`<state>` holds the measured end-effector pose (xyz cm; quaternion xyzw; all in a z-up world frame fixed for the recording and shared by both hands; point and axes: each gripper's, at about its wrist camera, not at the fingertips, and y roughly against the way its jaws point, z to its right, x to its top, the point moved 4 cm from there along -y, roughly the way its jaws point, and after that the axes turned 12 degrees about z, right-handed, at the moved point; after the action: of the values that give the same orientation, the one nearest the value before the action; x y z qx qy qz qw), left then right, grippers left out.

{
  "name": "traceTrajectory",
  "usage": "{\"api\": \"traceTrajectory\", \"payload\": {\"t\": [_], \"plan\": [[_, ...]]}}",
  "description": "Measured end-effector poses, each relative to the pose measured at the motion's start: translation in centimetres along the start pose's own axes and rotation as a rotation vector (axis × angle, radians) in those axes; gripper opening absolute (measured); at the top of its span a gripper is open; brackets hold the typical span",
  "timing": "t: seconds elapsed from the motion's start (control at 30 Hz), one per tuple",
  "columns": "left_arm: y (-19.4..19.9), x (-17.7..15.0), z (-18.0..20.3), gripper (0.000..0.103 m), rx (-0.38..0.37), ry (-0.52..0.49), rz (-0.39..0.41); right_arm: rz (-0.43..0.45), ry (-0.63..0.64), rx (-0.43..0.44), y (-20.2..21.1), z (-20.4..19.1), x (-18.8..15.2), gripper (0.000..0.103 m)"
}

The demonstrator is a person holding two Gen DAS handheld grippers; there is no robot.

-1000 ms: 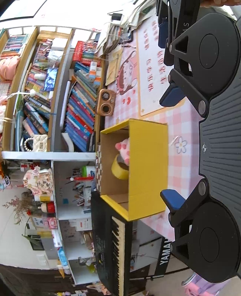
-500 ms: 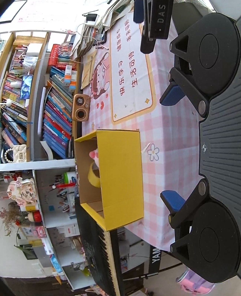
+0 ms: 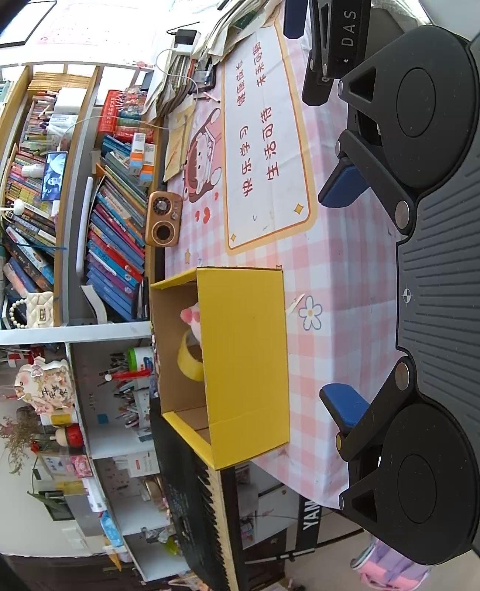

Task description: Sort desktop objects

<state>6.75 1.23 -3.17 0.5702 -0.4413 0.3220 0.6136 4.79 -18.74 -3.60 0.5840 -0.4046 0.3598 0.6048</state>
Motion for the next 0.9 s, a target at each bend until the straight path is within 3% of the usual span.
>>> {"api": "traceTrajectory", "payload": {"t": [0.9], "plan": [[-0.27, -0.27, -0.42, 0.103, -0.005, 0.040, -0.031, -0.008, -0.002, -0.001, -0.26, -0.03, -0.02, 0.093]]}}
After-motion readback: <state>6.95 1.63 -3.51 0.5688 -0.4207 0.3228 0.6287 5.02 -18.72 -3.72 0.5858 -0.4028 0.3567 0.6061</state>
